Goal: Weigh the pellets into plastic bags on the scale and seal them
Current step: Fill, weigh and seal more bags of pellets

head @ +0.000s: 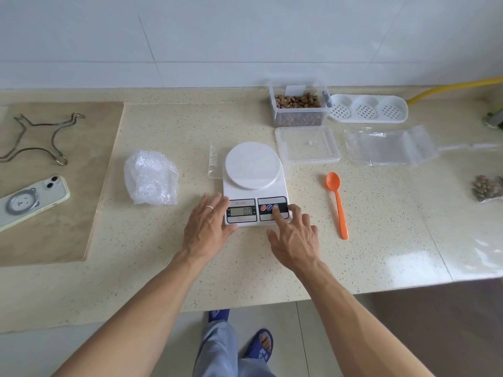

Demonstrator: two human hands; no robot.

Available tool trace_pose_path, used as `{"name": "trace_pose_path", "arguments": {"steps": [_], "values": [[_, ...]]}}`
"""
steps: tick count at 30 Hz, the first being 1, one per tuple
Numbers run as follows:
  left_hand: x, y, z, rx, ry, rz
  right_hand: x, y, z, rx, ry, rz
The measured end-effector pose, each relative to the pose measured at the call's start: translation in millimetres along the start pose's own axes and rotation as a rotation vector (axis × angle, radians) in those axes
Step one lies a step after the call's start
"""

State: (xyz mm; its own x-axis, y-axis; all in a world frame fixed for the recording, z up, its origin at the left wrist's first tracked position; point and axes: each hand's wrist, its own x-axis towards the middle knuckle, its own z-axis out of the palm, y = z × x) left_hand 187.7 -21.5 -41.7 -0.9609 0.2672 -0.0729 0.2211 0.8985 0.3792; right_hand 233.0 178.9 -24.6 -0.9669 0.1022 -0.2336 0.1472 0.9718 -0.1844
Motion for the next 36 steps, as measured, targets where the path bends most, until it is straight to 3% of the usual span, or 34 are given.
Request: {"name": "trace_pose_path", "arguments": {"steps": [4,9,15,21,29,33,36], "values": [[3,7,-8,0.039,-0.005,0.017,-2,2,-6,0.088,0.004,-0.014],[10,31,-21,0.047,0.025,0.131,-3,20,-18,0.243,0.133,0.073],[45,68,-31,0.034,0.010,0.296,3,65,-37,0.413,0.266,0.390],[93,93,-26,0.065,-0.043,0.443,8,100,-33,0.672,0.226,0.701],[141,92,-25,0.089,-0.123,0.519,38,96,-30,0.551,0.160,0.682],[161,76,-36,0.097,-0.125,0.490,63,80,-41,0.773,0.210,0.712],[176,61,-44,0.092,-0.109,0.454,90,59,-57,0.971,0.181,0.615]]}}
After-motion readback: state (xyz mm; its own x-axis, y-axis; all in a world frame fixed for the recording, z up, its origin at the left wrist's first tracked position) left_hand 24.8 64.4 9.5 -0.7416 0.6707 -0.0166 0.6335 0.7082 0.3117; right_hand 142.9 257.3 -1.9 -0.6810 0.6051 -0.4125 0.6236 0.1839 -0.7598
